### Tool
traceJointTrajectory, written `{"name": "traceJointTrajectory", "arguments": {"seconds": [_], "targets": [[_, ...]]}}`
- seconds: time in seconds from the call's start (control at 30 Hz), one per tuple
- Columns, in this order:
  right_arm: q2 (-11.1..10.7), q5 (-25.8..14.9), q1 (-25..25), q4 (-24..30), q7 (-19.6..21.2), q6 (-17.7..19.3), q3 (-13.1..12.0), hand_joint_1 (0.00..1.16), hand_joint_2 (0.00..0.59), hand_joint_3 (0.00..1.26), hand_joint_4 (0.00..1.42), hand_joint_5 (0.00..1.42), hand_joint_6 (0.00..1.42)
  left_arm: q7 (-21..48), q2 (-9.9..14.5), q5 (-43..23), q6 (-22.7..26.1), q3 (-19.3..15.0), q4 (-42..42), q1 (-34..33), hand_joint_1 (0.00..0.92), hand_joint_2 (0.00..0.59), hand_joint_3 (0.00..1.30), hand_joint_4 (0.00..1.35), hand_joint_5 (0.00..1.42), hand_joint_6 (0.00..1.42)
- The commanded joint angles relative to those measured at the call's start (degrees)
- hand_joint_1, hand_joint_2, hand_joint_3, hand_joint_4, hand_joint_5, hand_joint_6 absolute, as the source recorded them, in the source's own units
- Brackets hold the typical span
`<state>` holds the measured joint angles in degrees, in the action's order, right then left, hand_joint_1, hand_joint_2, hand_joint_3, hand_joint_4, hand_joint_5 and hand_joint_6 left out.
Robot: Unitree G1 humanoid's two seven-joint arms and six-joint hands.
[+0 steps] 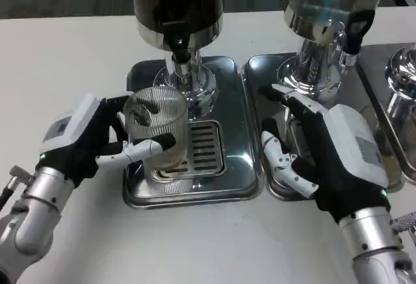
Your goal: Grasp the cup under the faucet to collect the drink, then remove the cup.
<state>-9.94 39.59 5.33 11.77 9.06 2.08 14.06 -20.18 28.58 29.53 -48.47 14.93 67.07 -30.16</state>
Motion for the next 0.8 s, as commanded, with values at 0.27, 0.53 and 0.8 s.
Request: {"name": "traceJointTrajectory", "arguments": {"seconds": [0.27, 0.53, 0.8], "targets": [[1.0, 0.3, 0.7, 0.8, 1.6, -0.5, -0.1, 0.34, 0.493, 0.26, 0.26, 0.23, 0.23, 1.9, -1.1, 0.9, 1.6, 1.6, 1.0, -3.7, 0.267, 0.174, 0.59, 0.65, 0.91, 1.27], [1.4, 0.2, 1.0, 0.8, 1.8, -0.9, -0.2, 0.34, 0.493, 0.27, 0.26, 0.24, 0.23, 2.6, -1.7, 1.9, 2.6, 3.2, 1.6, -4.7, 0.248, 0.171, 0.57, 0.62, 0.87, 1.22], [1.9, -0.2, 1.0, 0.3, 1.9, -0.8, -0.4, 0.34, 0.493, 0.27, 0.26, 0.25, 0.23, 3.5, -2.0, 2.6, 3.4, 4.2, 1.8, -5.2, 0.237, 0.169, 0.54, 0.58, 0.81, 1.16]]}}
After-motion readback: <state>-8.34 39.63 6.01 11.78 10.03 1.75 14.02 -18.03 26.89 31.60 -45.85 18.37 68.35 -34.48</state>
